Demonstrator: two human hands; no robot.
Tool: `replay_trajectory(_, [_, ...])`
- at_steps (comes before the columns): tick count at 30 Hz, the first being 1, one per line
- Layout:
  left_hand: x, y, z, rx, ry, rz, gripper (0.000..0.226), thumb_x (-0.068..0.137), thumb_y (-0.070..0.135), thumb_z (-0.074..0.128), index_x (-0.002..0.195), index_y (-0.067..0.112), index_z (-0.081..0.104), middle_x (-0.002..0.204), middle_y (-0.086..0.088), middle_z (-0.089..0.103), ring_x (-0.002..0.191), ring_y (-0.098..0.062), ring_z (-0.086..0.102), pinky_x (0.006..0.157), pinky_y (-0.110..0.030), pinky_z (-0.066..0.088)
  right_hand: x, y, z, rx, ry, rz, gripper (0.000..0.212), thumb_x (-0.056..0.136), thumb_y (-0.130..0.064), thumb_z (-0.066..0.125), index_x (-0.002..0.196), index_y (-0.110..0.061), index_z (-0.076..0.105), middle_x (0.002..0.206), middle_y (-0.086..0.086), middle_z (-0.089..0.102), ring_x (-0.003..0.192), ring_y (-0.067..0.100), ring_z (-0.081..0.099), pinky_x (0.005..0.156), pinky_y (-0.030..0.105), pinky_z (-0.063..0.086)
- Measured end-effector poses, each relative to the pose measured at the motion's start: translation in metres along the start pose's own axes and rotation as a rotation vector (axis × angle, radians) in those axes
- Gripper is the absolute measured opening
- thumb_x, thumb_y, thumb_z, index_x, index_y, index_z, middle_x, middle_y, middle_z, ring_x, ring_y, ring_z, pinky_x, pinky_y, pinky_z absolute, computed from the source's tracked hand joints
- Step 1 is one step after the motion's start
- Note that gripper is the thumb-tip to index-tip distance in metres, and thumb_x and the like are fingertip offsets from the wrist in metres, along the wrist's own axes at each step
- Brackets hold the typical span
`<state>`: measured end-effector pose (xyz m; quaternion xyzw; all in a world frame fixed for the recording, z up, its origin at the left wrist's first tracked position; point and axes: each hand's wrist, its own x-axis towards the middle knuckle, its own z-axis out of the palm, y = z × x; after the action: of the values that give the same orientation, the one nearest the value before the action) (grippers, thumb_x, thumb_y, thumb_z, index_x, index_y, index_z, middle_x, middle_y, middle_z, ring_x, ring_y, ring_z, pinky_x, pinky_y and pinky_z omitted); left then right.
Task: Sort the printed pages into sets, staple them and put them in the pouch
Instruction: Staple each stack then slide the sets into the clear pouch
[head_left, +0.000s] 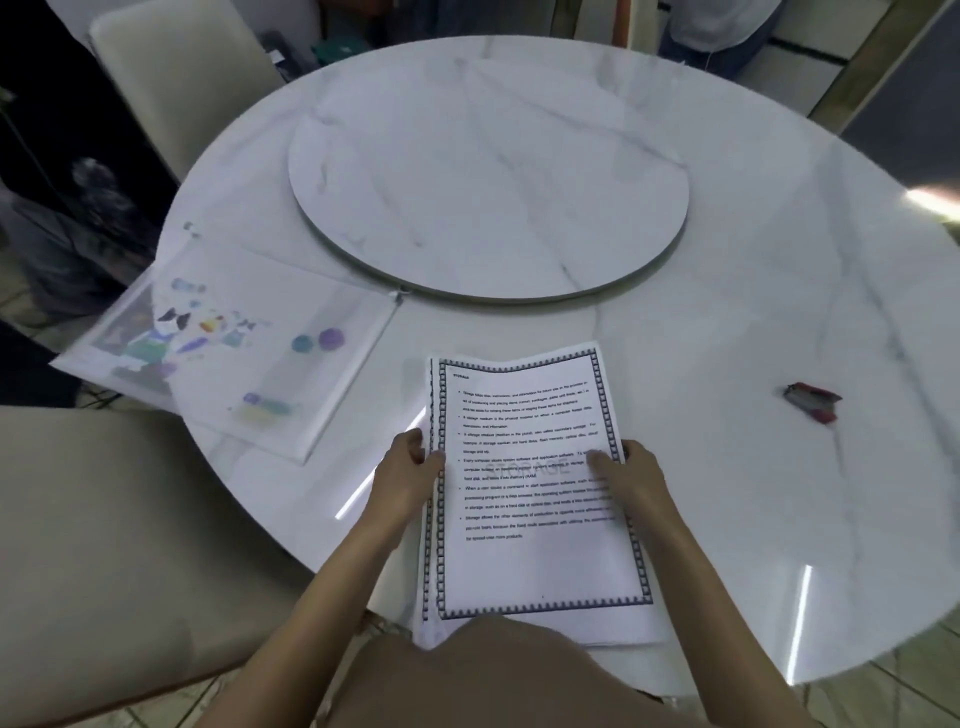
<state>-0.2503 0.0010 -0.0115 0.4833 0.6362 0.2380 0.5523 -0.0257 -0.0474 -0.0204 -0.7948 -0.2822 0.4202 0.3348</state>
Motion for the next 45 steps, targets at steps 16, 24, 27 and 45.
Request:
replay_trajectory(16, [-0.004,0.075,0.0,-0.261,0.131,0.573,0.024,0.097,0.013,0.043,0.12,0.02,0.048,0.108,0.018,0.059,0.094,0.013,0.059,0.08,-0.008,0.048,-0.005,-0.08,-0.031,0.382,0.09,-0.546,0.028,0.092,-0.01,0.052,0.112,-0.027,0.041,0.108,0.001,0.06,0.098,0.009,0.061,0.082,0.023,0.052])
replay_trajectory(24, [-0.008,0.073,0.008,-0.289,0.155,0.644,0.02,0.096,0.025,0.045,0.112,0.036,0.043,0.109,0.028,0.058,0.102,0.01,0.056,0.089,-0.02,0.049,-0.019,-0.077,-0.019,0.451,0.043,-0.651,0.024,0.094,-0.011,0.047,0.107,-0.031,0.048,0.104,-0.02,0.062,0.1,-0.007,0.059,0.088,0.016,0.05])
replay_trajectory(27, [-0.003,0.051,0.012,-0.193,0.119,0.556,0.027,0.095,0.034,0.043,0.122,0.038,0.042,0.115,0.029,0.057,0.11,0.007,0.054,0.096,-0.024,0.044,-0.011,-0.06,-0.009,0.374,0.011,-0.553,0.022,0.095,-0.02,0.048,0.111,-0.035,0.05,0.113,-0.019,0.058,0.111,0.0,0.056,0.101,0.027,0.044])
replay_trajectory(45, [0.017,0.012,0.03,0.041,0.025,0.246,0.016,0.09,0.007,0.054,0.089,0.022,0.058,0.081,-0.003,0.062,0.065,-0.015,0.061,0.059,-0.013,0.049,0.02,-0.002,-0.05,-0.181,0.251,-0.302,0.022,0.095,-0.009,0.045,0.112,0.003,0.053,0.097,0.009,0.057,0.083,0.02,0.049,0.072,0.022,0.036])
